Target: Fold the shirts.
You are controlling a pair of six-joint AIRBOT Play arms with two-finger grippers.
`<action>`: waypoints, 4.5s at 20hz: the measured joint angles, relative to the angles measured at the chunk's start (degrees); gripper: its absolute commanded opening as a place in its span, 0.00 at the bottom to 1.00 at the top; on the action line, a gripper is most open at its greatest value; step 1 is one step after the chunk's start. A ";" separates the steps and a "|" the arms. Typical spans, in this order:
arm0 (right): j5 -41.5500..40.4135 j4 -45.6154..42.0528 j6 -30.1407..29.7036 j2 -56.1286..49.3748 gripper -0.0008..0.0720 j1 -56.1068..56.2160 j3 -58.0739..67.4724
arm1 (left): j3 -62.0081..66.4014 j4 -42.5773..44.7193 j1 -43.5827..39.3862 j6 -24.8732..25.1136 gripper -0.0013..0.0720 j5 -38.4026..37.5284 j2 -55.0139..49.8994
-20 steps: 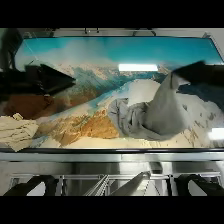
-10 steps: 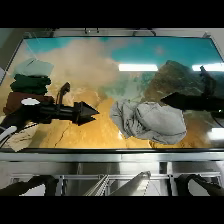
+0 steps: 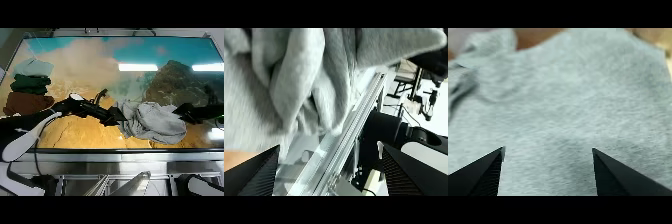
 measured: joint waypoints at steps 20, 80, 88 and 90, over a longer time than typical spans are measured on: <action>9.14 29.73 -12.57 2.71 0.04 12.48 16.31 | 33.29 0.17 4.15 -7.26 0.02 -14.08 0.57; -6.64 21.03 -8.66 -19.30 0.04 10.75 6.21 | -0.59 18.82 8.50 -6.47 0.03 -3.91 2.69; 2.78 24.37 -9.03 -8.17 0.04 9.88 19.52 | 11.82 18.14 12.81 -7.63 0.03 -12.15 9.99; 4.13 26.75 -8.61 -1.86 0.04 7.98 24.37 | 16.94 18.03 15.74 -9.18 0.03 -14.16 15.43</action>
